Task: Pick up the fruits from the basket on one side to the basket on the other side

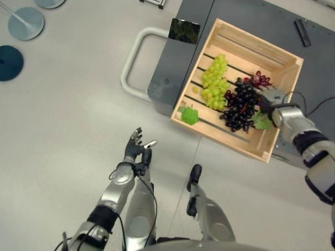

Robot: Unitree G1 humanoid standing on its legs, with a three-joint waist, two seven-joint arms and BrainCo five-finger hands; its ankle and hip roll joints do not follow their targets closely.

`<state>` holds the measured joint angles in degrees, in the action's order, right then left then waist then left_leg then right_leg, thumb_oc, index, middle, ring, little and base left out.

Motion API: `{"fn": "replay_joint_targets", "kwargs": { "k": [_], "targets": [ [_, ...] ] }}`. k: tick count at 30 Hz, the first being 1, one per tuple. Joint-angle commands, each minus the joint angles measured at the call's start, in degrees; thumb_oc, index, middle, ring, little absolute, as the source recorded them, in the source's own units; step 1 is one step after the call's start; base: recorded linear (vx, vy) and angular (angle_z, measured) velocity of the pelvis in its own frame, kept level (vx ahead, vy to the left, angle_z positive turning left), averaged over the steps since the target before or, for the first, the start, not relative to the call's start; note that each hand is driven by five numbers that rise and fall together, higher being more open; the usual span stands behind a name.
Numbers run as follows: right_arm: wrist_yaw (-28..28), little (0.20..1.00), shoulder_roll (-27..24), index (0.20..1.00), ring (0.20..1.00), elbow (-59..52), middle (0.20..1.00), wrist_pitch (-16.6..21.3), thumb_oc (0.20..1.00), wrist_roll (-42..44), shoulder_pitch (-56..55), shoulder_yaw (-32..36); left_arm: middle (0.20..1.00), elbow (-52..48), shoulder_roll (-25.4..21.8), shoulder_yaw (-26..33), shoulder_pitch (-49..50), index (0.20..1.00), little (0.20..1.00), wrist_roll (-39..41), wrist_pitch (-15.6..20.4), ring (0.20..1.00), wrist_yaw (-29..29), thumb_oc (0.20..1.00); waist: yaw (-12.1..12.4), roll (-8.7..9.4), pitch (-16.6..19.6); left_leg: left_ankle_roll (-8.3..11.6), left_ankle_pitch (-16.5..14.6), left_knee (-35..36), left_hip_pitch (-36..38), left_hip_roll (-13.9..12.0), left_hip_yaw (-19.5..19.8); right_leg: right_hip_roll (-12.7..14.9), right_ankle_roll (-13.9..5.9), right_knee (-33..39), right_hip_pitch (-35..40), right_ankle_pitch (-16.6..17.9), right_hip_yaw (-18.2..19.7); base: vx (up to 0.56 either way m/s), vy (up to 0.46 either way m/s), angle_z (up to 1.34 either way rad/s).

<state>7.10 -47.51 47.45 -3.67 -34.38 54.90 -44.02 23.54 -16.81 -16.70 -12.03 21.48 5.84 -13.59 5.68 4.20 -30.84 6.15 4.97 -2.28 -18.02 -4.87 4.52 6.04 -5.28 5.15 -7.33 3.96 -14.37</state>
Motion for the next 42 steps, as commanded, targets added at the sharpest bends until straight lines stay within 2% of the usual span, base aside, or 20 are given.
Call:
{"fn": "replay_joint_targets", "kwargs": {
  "k": [1,2,4,6,7,8,14,19,23,24,25,27,31,32,33,35,36,37,38,42],
  "targets": [
    [2.43,1.0,-3.23,1.0,1.0,-5.61,1.0,0.17,1.0,3.22,1.96,1.18,1.0,-5.1,-0.29,0.23,1.33,1.0,1.0,-0.28,2.54,1.0,-1.44,1.0,0.92,2.86,1.05,1.09,0.54,0.45,-4.44,1.16,0.13,0.94,-2.53,-6.82,-4.55,-8.05,2.17,0.01,-0.026,0.04],
    [2.34,1.0,-3.31,1.0,1.0,-5.82,1.0,0.08,1.0,3.18,1.79,1.34,1.0,-5.12,-0.32,0.19,1.33,1.0,1.0,-0.28,2.53,1.0,-1.44,1.0,0.97,2.87,1.05,1.09,0.54,0.46,-4.44,1.17,0.13,0.95,-2.53,-6.82,-4.54,-8.05,2.16,0.0,-0.01,0.08],
    [2.77,1.0,-5.38,1.0,1.0,-16.98,1.0,0.53,1.0,5.71,-2.46,7.01,1.0,-5.97,-0.4,1.99,2.09,1.0,1.0,-0.37,2.4,1.0,-2.23,1.0,0.25,3.89,1.05,1.16,0.54,0.65,-4.45,0.9,0.09,0.85,-2.49,-6.65,-4.57,-8.18,2.24,0.0,-0.009,0.02],
    [2.8,1.0,-6.17,1.0,1.0,-20.93,1.0,0.36,1.0,6.38,-4.46,9.85,1.0,-6.24,-0.58,2.16,2.47,1.0,1.0,-0.32,2.36,1.0,-2.41,1.0,0.3,4.28,1.05,1.17,0.55,0.71,-4.37,0.82,0.05,0.81,-2.49,-6.63,-4.53,-8.24,2.22,0.01,-0.008,0.02],
    [3.34,1.0,-6.59,1.0,1.0,-24.86,1.0,0.95,1.0,8.09,-6.71,12.68,1.0,-6.64,-0.38,3.18,2.98,1.0,1.0,-0.23,2.31,1.0,-2.61,1.0,-0.39,4.72,1.05,1.23,0.54,0.72,-4.38,0.65,-0.05,0.68,-2.43,-6.63,-4.57,-8.25,2.17,0.0,0.0,0.0],
    [3.85,1.0,-8.04,1.0,1.0,-31.41,1.0,1.4,1.0,10.05,-12.48,19.1,1.0,-7.21,-0.6,3.81,3.69,1.0,1.0,-0.43,2.08,1.0,-2.87,1.0,-0.63,5.37,1.05,1.23,0.54,0.75,-4.15,0.57,0.02,0.63,-2.37,-6.65,-4.38,-8.43,2.18,0.0,0.0,0.0],
    [5.35,1.0,-10.94,1.0,1.0,-46.64,1.0,3.93,1.0,12.9,-25.72,34.26,1.0,-9.65,-0.85,5.72,5.95,1.0,1.0,-1.11,1.5,1.0,-2.74,1.0,-2.19,6.85,1.05,1.2,0.38,0.85,-3.26,0.2,-0.42,0.37,-2.27,-6.57,-3.57,-8.91,2.29,0.0,-0.004,0.01],
    [4.63,1.0,-14.31,1.0,1.0,-52.7,1.0,5.34,1.0,13.79,-29.39,38.82,1.0,-10.7,-1.89,5.42,6.52,1.0,1.0,-1.19,1.4,1.0,-2.37,1.0,-2.36,7.49,1.05,1.24,0.37,0.77,-2.75,0.04,-0.65,0.21,-2.2,-6.76,-3.27,-9.01,2.57,-0.01,0.0,-0.05],
    [2.83,1.0,-16.62,1.0,1.0,-52.38,1.0,5.91,1.0,14.61,-27.61,36.6,1.0,-11.05,-2.29,5.01,6.74,1.0,1.0,-1.12,1.36,1.0,-1.85,1.0,-2.21,7.76,1.05,1.24,0.39,0.79,-2.6,-0.03,-0.75,0.17,-2.19,-7.05,-3.42,-9.0,2.66,-0.01,-0.006,-0.05],
    [0.38,1.0,-19.16,1.0,1.0,-51.82,1.0,5.9,1.0,13.79,-24.82,32.93,1.0,-11.22,-2.91,4.48,6.82,1.0,1.0,-1.19,1.23,1.0,-1.24,1.0,-1.61,7.95,1.05,1.24,0.47,0.78,-2.63,0.0,-0.58,0.06,-2.1,-7.25,-3.52,-9.04,2.71,-0.01,-0.008,-0.03],
    [0.43,1.0,-19.19,1.0,1.0,-51.5,1.0,5.93,1.0,13.82,-24.09,32.23,1.0,-11.21,-2.78,4.66,6.84,1.0,1.0,-1.18,1.23,1.0,-1.23,1.0,-1.78,7.91,1.05,1.25,0.46,0.78,-2.6,-0.03,-0.62,0.04,-2.09,-7.27,-3.52,-9.05,2.76,-0.02,-0.015,-0.04],
    [-2.37,1.0,-22.26,1.0,1.0,-48.62,1.0,5.54,1.0,11.1,-16.56,23.45,1.0,-11.17,-3.56,4.33,6.76,1.0,1.0,-1.17,1.1,1.0,-0.47,1.0,-0.99,8.21,1.05,1.35,0.61,0.84,-2.71,-0.22,-0.3,-0.06,-2.06,-7.48,-3.58,-9.07,2.43,0.0,0.0,0.0],
    [-5.59,1.0,-22.43,1.0,1.0,-43.36,1.0,5.01,1.0,8.03,-7.63,11.64,1.0,-10.98,-4.35,3.75,6.57,1.0,1.0,-1.23,0.85,1.0,-0.18,1.0,0.35,8.84,1.05,1.48,0.79,0.89,-2.9,-0.3,0.35,-0.28,-1.95,-7.54,-3.51,-9.11,1.85,0.0,-0.009,0.0],
    [-5.47,1.0,-22.25,1.0,1.0,-42.89,1.0,5.08,1.0,8.07,-6.58,10.61,1.0,-10.96,-4.19,3.99,6.62,1.0,1.0,-1.23,0.85,1.0,-0.19,1.0,0.09,8.8,1.05,1.49,0.77,0.89,-2.84,-0.33,0.32,-0.3,-1.93,-7.54,-3.48,-9.11,1.88,0.01,-0.048,0.05],
    [-6.33,1.0,-20.51,1.0,1.0,-38.89,1.0,4.66,1.0,6.9,-2.81,5.48,1.0,-10.68,-4.43,3.62,6.22,1.0,1.0,-1.2,0.85,1.0,-0.21,1.0,0.93,9.06,1.05,1.64,0.9,0.89,-3.02,-0.38,0.72,-0.45,-1.85,-7.57,-3.43,-9.18,1.46,0.0,-0.052,0.07],
    [-7.11,1.0,-18.08,1.0,1.0,-34.65,1.0,4.17,1.0,5.01,1.32,0.34,1.0,-10.38,-4.76,3.29,5.69,1.0,1.0,-1.27,0.75,1.0,-0.16,1.0,1.77,9.28,1.05,1.77,1.03,0.87,-3.4,-0.42,1.26,-0.64,-1.78,-7.58,-3.52,-9.24,0.97,0.0,-0.06,0.08],
    [-6.99,1.0,-17.85,1.0,1.0,-34.25,1.0,4.24,1.0,5.05,1.96,-0.27,1.0,-10.37,-4.67,3.46,5.7,1.0,1.0,-1.26,0.76,1.0,-0.17,1.0,1.59,9.25,1.05,1.78,1.02,0.85,-3.41,-0.44,1.25,-0.66,-1.76,-7.59,-3.52,-9.23,0.98,0.0,-0.048,0.12],
    [-7.59,1.0,-15.5,1.0,1.0,-30.72,1.0,3.84,1.0,3.27,4.65,-3.72,1.0,-10.07,-4.88,3.04,5.2,1.0,1.0,-1.18,0.76,1.0,-0.22,1.0,2.54,9.38,1.05,1.93,1.15,0.88,-3.84,-0.5,1.71,-0.78,-1.71,-7.56,-3.63,-9.31,0.55,-0.01,-0.024,0.12],
    [-7.49,1.0,-15.32,1.0,1.0,-30.43,1.0,3.9,1.0,3.3,5.1,-4.14,1.0,-10.05,-4.8,3.18,5.2,1.0,1.0,-1.18,0.77,1.0,-0.23,1.0,2.38,9.35,1.05,1.93,1.15,0.87,-3.85,-0.51,1.71,-0.79,-1.7,-7.57,-3.64,-9.31,0.55,-0.01,-0.035,0.12],
    [-8.54,1.0,-9.14,1.0,1.0,-21.36,1.0,3.32,1.0,-0.62,9.69,-10.4,1.0,-9.05,-4.73,2.69,3.98,1.0,1.0,-1.29,0.84,1.0,-0.55,1.0,4.41,9.68,1.05,2.32,1.51,0.85,-4.9,-0.57,2.88,-1.25,-1.42,-7.42,-3.83,-9.46,-0.57,0.0,-0.045,0.07]
  ]
}}
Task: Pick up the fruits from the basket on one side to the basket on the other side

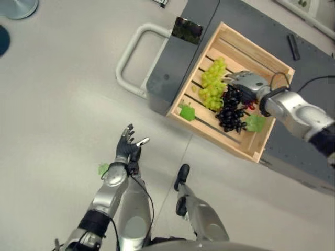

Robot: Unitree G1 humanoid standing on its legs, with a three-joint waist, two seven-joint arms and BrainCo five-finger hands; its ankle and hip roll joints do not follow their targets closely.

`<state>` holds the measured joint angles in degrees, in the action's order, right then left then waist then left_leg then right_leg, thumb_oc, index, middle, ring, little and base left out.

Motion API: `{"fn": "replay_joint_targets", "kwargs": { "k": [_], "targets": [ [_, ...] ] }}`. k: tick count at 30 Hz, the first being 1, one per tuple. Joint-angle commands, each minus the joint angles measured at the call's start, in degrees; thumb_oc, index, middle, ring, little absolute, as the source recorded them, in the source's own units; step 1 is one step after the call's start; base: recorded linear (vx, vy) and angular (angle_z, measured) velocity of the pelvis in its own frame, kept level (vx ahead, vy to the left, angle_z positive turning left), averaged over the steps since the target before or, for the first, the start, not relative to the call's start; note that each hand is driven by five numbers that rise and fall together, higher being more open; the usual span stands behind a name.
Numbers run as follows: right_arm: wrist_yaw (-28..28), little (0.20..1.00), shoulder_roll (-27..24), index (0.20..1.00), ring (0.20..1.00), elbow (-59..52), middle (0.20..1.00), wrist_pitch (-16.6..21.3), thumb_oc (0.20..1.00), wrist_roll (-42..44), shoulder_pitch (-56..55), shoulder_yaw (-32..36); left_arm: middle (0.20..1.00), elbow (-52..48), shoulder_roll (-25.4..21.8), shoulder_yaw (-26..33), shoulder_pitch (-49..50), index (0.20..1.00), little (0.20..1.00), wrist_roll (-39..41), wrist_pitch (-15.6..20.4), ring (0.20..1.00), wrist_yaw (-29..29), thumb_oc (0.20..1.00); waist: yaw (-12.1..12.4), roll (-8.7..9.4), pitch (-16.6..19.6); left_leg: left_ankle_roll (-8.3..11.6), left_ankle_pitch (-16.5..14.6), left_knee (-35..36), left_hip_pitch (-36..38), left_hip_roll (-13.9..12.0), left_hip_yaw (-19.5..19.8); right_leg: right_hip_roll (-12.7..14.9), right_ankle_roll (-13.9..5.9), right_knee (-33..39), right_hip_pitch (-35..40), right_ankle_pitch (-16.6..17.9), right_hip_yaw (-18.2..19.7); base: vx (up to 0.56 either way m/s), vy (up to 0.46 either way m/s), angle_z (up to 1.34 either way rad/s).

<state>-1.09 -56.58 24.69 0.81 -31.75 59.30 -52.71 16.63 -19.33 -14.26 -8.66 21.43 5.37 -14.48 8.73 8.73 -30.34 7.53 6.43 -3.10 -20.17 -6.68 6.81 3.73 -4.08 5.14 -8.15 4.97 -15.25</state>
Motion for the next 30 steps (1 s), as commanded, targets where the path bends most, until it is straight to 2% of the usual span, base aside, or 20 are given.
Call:
{"fn": "replay_joint_targets", "kwargs": {
  "k": [1,12,21,27,29,30],
  "targets": [
    [-0.15,1.0,1.13,1.0,1.0,3.2,1.0,-1.24,1.0,-3.63,5.48,-2.33,1.0,-1.94,-2.13,0.28,0.46,1.0,1.0,-1.2,1.34,1.0,0.19,1.0,1.55,5.18,0.55,1.05,0.08,1.59,-2.96,1.24,0.87,0.96,-2.53,-7.44,-3.08,-10.52,0.07,0.0,-0.023,0.19],
    [-2.39,1.0,9.53,1.0,1.0,14.17,1.0,-1.7,1.0,-9.8,3.04,-5.72,1.0,-0.81,-1.83,0.45,-0.78,1.0,1.0,-1.44,1.04,1.0,-0.15,1.0,4.09,6.09,0.55,1.97,0.72,1.53,-4.39,1.11,3.94,0.11,-1.97,-7.68,-2.56,-11.74,-2.56,0.01,-0.045,0.17],
    [-5.55,1.0,10.62,1.0,1.0,13.71,1.0,-1.69,1.0,-10.62,1.53,-6.51,1.0,-1.06,-2.23,0.99,-1.05,1.0,1.0,-1.51,0.66,1.0,0.18,1.0,4.44,7.42,0.55,2.42,0.92,1.61,-4.66,1.06,5.1,-0.5,-1.62,-7.34,-1.86,-12.38,-3.63,0.0,-0.016,0.06],
    [-4.12,1.0,11.84,1.0,1.0,17.2,1.0,-3.3,1.0,-10.18,-1.13,-3.97,1.0,-1.48,-1.89,0.82,-1.48,1.0,1.0,-1.3,0.26,1.0,0.27,1.0,4.22,7.83,0.55,2.42,1.06,1.8,-4.29,1.08,5.54,-0.58,-1.55,-7.22,-1.32,-12.54,-4.0,-0.01,-0.005,0.04],
    [-1.87,1.0,13.71,1.0,1.0,19.24,1.0,-4.89,1.0,-5.12,-3.25,1.16,1.0,-2.24,-1.7,1.14,-1.31,1.0,1.0,-1.02,0.35,1.0,-0.01,1.0,4.11,7.72,0.55,2.52,0.83,1.98,-3.73,0.96,5.28,-0.59,-1.42,-7.04,-0.7,-12.86,-4.0,0.0,0.0,0.0],
    [-1.83,1.0,13.65,1.0,1.0,19.26,1.0,-4.89,1.0,-5.11,-3.24,1.37,1.0,-2.27,-1.82,1.05,-1.51,1.0,1.0,-1.01,0.34,1.0,-0.01,1.0,4.18,7.73,0.55,2.44,1.17,1.95,-4.14,1.02,5.36,-0.57,-1.47,-7.0,-1.04,-12.55,-4.07,0.0,0.0,0.0]
  ]
}}
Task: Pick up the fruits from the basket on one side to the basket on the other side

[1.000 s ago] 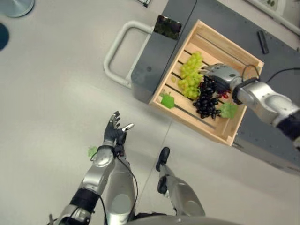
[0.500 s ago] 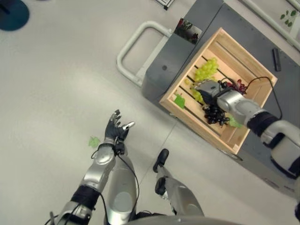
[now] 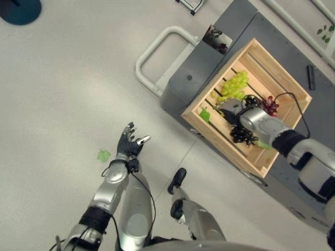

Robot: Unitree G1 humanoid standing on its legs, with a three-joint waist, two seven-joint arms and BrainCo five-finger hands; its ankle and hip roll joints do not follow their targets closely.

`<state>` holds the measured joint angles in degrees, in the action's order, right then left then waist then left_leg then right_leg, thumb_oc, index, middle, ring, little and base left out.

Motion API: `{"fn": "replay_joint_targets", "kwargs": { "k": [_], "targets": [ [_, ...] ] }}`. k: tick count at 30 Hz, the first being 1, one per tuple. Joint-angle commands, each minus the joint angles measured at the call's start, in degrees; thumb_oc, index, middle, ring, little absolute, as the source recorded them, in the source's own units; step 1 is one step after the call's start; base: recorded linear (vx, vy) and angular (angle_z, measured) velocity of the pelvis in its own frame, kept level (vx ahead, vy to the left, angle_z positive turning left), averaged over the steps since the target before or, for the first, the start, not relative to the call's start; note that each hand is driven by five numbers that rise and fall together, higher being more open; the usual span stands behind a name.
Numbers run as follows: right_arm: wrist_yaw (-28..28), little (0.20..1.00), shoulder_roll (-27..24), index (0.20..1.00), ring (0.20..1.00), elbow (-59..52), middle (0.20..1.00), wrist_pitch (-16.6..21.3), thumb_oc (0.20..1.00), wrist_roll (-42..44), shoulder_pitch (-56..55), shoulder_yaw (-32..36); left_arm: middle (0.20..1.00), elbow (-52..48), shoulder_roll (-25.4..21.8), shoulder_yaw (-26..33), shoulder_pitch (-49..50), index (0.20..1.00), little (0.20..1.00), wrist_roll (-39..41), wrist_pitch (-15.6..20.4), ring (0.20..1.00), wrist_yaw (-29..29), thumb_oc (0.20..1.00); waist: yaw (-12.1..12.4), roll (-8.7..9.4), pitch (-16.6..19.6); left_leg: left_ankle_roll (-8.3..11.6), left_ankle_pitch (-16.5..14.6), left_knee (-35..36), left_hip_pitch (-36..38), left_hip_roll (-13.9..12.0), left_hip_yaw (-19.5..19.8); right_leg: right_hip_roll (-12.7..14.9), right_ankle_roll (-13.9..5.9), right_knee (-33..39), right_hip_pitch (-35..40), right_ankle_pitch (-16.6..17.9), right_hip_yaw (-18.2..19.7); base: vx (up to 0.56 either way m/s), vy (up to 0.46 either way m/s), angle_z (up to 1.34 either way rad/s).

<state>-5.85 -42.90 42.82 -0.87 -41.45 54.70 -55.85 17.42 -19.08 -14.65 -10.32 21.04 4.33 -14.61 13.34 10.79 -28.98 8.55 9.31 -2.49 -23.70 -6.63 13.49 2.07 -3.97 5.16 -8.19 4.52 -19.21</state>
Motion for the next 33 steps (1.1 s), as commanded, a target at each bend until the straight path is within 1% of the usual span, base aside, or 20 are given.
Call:
{"fn": "replay_joint_targets", "kwargs": {
  "k": [1,2,3,4,5,7,8,10,11,12,13,14,15,17,21,24,27,29,30,33],
  "targets": [
    [6.97,1.0,2.48,1.0,1.0,2.73,1.0,-4.45,1.0,14.97,-1.68,12.15,1.0,-3.42,-1.28,1.7,0.4,1.0,1.0,0.05,1.55,1.0,-0.51,1.0,-0.8,5.38,-0.81,1.32,-1.91,1.36,-0.16,0.88,-1.58,1.1,-1.54,-7.01,-0.66,-12.25,-0.01,0.0,0.0,0.0],
    [7.02,1.0,2.4,1.0,1.0,2.73,1.0,-4.43,1.0,15.01,-1.69,12.4,1.0,-3.43,-1.42,1.57,0.18,1.0,1.0,0.07,1.54,1.0,-0.52,1.0,-0.71,5.4,-0.81,1.25,-1.61,1.29,-0.59,0.93,-1.49,1.11,-1.59,-7.0,-1.01,-11.97,-0.09,0.0,0.0,0.0],
    [14.4,1.0,5.99,1.0,1.0,3.9,1.0,-3.72,1.0,32.55,-6.26,23.6,1.0,-3.54,-0.3,1.54,-0.01,1.0,1.0,1.11,1.74,1.0,-1.37,1.0,-1.25,5.04,-0.81,1.05,-1.76,1.32,-0.21,0.95,-1.65,1.2,-1.54,-6.98,-0.87,-11.99,0.28,0.0,0.0,0.0],
    [14.46,1.0,5.92,1.0,1.0,3.89,1.0,-3.67,1.0,32.61,-6.31,23.84,1.0,-3.53,-0.42,1.39,-0.19,1.0,1.0,1.13,1.74,1.0,-1.38,1.0,-1.12,5.05,-0.81,0.99,-1.51,1.27,-0.55,0.99,-1.59,1.21,-1.58,-6.97,-1.16,-11.75,0.23,-0.02,0.035,0.01],
    [19.24,1.0,8.36,1.0,1.0,4.61,1.0,-1.53,1.0,43.25,-8.1,29.97,1.0,-3.31,0.07,1.53,-0.06,1.0,1.0,1.86,1.55,1.0,-1.99,1.0,-1.28,4.73,-0.81,0.82,-1.5,1.33,-0.45,0.99,-1.79,1.3,-1.56,-7.02,-1.3,-11.64,0.6,-0.04,0.039,-0.01],
    [23.09,1.0,11.15,1.0,1.0,3.12,1.0,0.35,1.0,51.14,-10.59,35.51,1.0,-2.77,0.69,1.85,0.09,1.0,1.0,2.13,1.17,1.0,-2.65,1.0,-1.71,4.09,-0.81,0.57,-1.54,1.42,-0.54,1.08,-1.95,1.46,-1.6,-7.09,-1.62,-11.46,0.79,-0.03,0.037,-0.03],
    [23.15,1.0,11.16,1.0,1.0,2.95,1.0,0.3,1.0,51.16,-10.8,35.63,1.0,-2.78,0.61,1.75,0.12,1.0,1.0,2.14,1.16,1.0,-2.67,1.0,-1.58,4.13,-0.81,0.56,-1.55,1.41,-0.51,1.08,-1.98,1.46,-1.6,-7.11,-1.61,-11.47,0.81,-0.02,0.038,-0.04],
    [23.85,1.0,12.57,1.0,1.0,1.92,1.0,0.58,1.0,52.83,-12.35,37.36,1.0,-2.55,0.86,1.5,0.52,1.0,1.0,2.15,0.86,1.0,-2.88,1.0,-1.75,3.19,-0.81,0.42,-1.58,1.35,-0.64,1.23,-2.15,1.71,-1.64,-7.23,-1.84,-11.4,0.83,-0.02,0.043,-0.07],
    [24.24,1.0,13.79,1.0,1.0,0.01,1.0,0.84,1.0,54.45,-13.29,38.24,1.0,-2.17,1.13,1.18,0.49,1.0,1.0,2.09,0.73,1.0,-3.25,1.0,-1.95,2.08,-0.81,0.23,-1.64,1.26,-0.81,1.49,-2.36,1.99,-1.72,-7.4,-2.1,-11.35,0.92,-0.02,0.04,-0.13],
    [24.25,1.0,13.77,1.0,1.0,-0.05,1.0,0.83,1.0,54.46,-13.36,38.28,1.0,-2.15,1.14,1.13,0.48,1.0,1.0,2.08,0.75,1.0,-3.26,1.0,-1.92,2.06,-0.81,0.22,-1.65,1.23,-0.82,1.5,-2.35,2.0,-1.73,-7.44,-2.11,-11.36,0.91,-0.03,0.079,-0.15],
    [24.21,1.0,13.75,1.0,1.0,-0.52,1.0,0.25,1.0,52.96,-13.17,37.77,1.0,-1.89,1.3,0.82,0.68,1.0,1.0,2.04,0.9,1.0,-3.44,1.0,-1.9,1.08,-0.81,0.06,-1.7,1.08,-1.05,1.81,-2.52,2.24,-1.86,-7.52,-2.4,-11.26,1.06,-0.01,0.041,-0.08],
    [24.21,1.0,13.73,1.0,1.0,-0.57,1.0,0.21,1.0,52.92,-13.18,37.78,1.0,-1.88,1.33,0.82,0.67,1.0,1.0,2.04,0.92,1.0,-3.45,1.0,-1.9,1.05,-0.81,0.05,-1.71,1.04,-1.08,1.82,-2.52,2.24,-1.87,-7.54,-2.42,-11.26,1.07,-0.02,0.071,-0.05],
    [24.24,1.0,13.22,1.0,1.0,-1.96,1.0,-0.18,1.0,51.41,-13.4,37.48,1.0,-2.06,1.35,0.65,0.87,1.0,1.0,1.78,1.03,1.0,-3.59,1.0,-2.0,0.31,-0.81,-0.06,-1.78,0.84,-1.37,1.99,-2.7,2.56,-2.0,-7.63,-2.73,-11.13,1.2,-0.01,0.045,-0.01],
    [24.76,1.0,13.13,1.0,1.0,-2.77,1.0,-0.25,1.0,53.16,-14.51,38.76,1.0,-2.02,1.56,0.5,1.09,1.0,1.0,1.64,1.09,1.0,-3.82,1.0,-2.17,-0.17,-0.81,-0.24,-1.93,0.72,-1.54,2.22,-2.86,2.86,-2.1,-7.63,-2.81,-11.06,1.22,0.0,0.042,0.01],
    [25.58,1.0,13.42,1.0,1.0,-3.53,1.0,-0.12,1.0,53.8,-15.78,40.12,1.0,-1.15,2.03,-0.01,1.28,1.0,1.0,1.58,0.8,1.0,-4.17,1.0,-2.34,-0.48,-0.81,-0.44,-2.1,0.56,-1.61,2.42,-3.02,3.17,-2.24,-7.79,-2.87,-11.07,1.34,0.0,0.0,0.0],
    [28.71,1.0,16.18,1.0,1.0,-5.86,1.0,0.77,1.0,55.71,-17.72,42.27,1.0,-0.34,2.78,-0.25,0.54,1.0,1.0,1.76,0.64,1.0,-5.64,1.0,-2.87,-0.63,-0.81,-0.78,-2.38,0.47,-1.44,2.64,-3.41,3.5,-2.42,-8.04,-2.94,-11.09,1.66,0.01,0.021,0.0],
    [31.07,1.0,19.38,1.0,1.0,-11.6,1.0,1.68,1.0,56.2,-21.66,44.21,1.0,0.26,3.51,-0.3,-0.07,1.0,1.0,1.55,0.2,1.0,-6.95,1.0,-3.55,-0.51,-0.81,-1.13,-2.66,0.45,-1.0,2.77,-3.87,3.85,-2.65,-8.2,-2.73,-11.13,2.04,0.01,0.031,-0.06],
    [30.96,1.0,19.88,1.0,1.0,-13.97,1.0,1.83,1.0,55.6,-23.12,44.77,1.0,0.38,3.64,-0.16,-0.2,1.0,1.0,1.45,0.19,1.0,-7.43,1.0,-3.89,-0.45,-0.81,-1.21,-2.74,0.45,-0.86,2.83,-4.04,3.97,-2.7,-8.19,-2.64,-11.13,2.21,0.01,0.032,-0.02],
    [31.07,1.0,20.77,1.0,1.0,-19.36,1.0,2.68,1.0,56.15,-27.4,46.53,1.0,0.32,3.61,0.17,-0.36,1.0,1.0,1.0,0.17,1.0,-7.97,1.0,-4.56,-0.44,-0.81,-1.38,-2.81,0.48,-0.75,2.98,-4.36,4.14,-2.86,-8.2,-2.55,-11.11,2.37,0.01,0.042,0.0],
    [31.34,1.0,21.31,1.0,1.0,-25.58,1.0,3.45,1.0,55.65,-33.83,49.51,1.0,0.67,3.58,0.96,-0.11,1.0,1.0,0.37,-0.15,1.0,-8.67,1.0,-5.7,-0.25,-0.81,-1.64,-3.06,0.46,-0.44,3.21,-4.74,4.53,-3.09,-8.31,-2.51,-11.07,2.72,0.01,0.044,-0.05]
  ]
}}
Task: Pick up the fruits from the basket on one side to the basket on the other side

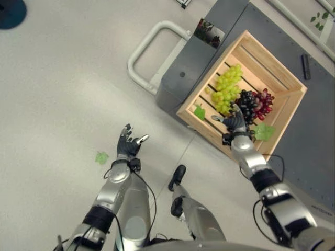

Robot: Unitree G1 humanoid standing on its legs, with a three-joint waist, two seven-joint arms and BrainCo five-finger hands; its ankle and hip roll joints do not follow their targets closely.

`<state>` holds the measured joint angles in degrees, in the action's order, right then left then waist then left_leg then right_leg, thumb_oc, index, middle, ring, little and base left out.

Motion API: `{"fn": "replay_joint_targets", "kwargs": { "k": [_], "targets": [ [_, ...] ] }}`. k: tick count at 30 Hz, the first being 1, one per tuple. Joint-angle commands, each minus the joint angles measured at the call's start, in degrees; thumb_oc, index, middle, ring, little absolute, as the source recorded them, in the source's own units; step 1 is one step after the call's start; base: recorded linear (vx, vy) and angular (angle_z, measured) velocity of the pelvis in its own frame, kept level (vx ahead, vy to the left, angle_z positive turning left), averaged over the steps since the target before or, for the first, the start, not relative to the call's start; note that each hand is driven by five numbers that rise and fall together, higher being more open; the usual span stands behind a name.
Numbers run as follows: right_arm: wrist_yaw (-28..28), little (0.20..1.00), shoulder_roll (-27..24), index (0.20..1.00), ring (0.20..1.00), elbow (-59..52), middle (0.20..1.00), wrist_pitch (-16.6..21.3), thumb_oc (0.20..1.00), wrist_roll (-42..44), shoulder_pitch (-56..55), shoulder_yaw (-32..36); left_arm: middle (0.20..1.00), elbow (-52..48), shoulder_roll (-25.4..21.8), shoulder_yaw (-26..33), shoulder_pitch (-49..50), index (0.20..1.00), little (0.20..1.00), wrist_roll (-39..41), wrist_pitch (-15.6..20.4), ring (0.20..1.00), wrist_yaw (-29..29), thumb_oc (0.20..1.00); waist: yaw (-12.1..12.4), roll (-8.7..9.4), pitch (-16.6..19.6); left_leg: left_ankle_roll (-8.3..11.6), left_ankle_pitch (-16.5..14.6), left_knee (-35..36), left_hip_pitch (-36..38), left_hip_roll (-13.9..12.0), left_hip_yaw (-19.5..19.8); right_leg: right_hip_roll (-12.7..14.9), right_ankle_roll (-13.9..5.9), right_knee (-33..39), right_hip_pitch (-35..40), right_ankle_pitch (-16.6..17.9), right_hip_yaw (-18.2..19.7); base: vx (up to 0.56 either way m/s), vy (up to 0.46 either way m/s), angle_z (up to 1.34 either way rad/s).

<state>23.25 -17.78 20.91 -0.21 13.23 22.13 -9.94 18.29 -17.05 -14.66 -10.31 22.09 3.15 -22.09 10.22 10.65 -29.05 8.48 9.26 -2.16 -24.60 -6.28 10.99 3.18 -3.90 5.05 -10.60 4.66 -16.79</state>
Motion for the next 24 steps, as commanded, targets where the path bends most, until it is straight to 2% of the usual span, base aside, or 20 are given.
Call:
{"fn": "replay_joint_targets", "kwargs": {
  "k": [1,7,13,19,24],
  "targets": [
    [2.33,1.0,-3.59,1.0,1.0,-5.57,1.0,3.2,1.0,1.07,-3.09,4.35,1.0,-0.24,1.45,1.25,-0.08,1.0,1.0,-0.77,1.07,1.0,-1.39,1.0,-2.87,-0.07,-0.74,-1.63,-3.06,0.08,0.49,3.01,-2.4,3.5,-3.22,-8.27,-0.15,-11.18,0.37,0.0,0.0,0.0],
    [0.58,1.0,-4.59,1.0,1.0,-18.27,1.0,4.18,1.0,-0.39,-15.25,10.6,1.0,-1.4,0.93,3.14,1.43,1.0,1.0,-1.17,1.25,1.0,-1.67,1.0,-5.29,0.87,-0.74,-2.1,-3.57,-0.22,1.13,3.28,-3.34,4.08,-3.61,-8.64,-0.21,-11.06,1.29,0.0,0.038,-0.05],
    [0.39,1.0,-5.71,1.0,1.0,-22.64,1.0,4.51,1.0,-1.54,-18.96,14.11,1.0,-2.07,0.67,3.69,1.85,1.0,1.0,-1.66,1.48,1.0,-1.59,1.0,-6.51,1.34,-0.74,-2.33,-3.88,-0.39,1.71,3.31,-4.0,4.24,-3.74,-8.76,-0.16,-10.87,2.17,0.0,0.03,-0.1],
    [0.82,1.0,-6.03,1.0,1.0,-17.84,1.0,2.72,1.0,-2.15,-17.35,14.22,1.0,-2.43,0.63,3.59,1.66,1.0,1.0,-1.74,1.18,1.0,-0.62,1.0,-6.62,0.99,-0.74,-2.58,-4.2,-0.5,2.37,3.44,-4.38,4.48,-3.84,-9.0,0.09,-10.79,2.68,-0.01,0.012,-0.04],
    [1.6,1.0,-4.42,1.0,1.0,-4.99,1.0,1.54,1.0,-0.15,-8.98,9.07,1.0,-1.39,0.81,2.04,0.62,1.0,1.0,-1.84,1.25,1.0,-0.2,1.0,-5.44,-0.64,-0.74,-2.89,-4.4,-0.73,1.97,3.99,-4.59,4.83,-3.85,-9.13,-0.54,-10.31,3.08,-0.03,0.02,-0.05]
  ]
}}
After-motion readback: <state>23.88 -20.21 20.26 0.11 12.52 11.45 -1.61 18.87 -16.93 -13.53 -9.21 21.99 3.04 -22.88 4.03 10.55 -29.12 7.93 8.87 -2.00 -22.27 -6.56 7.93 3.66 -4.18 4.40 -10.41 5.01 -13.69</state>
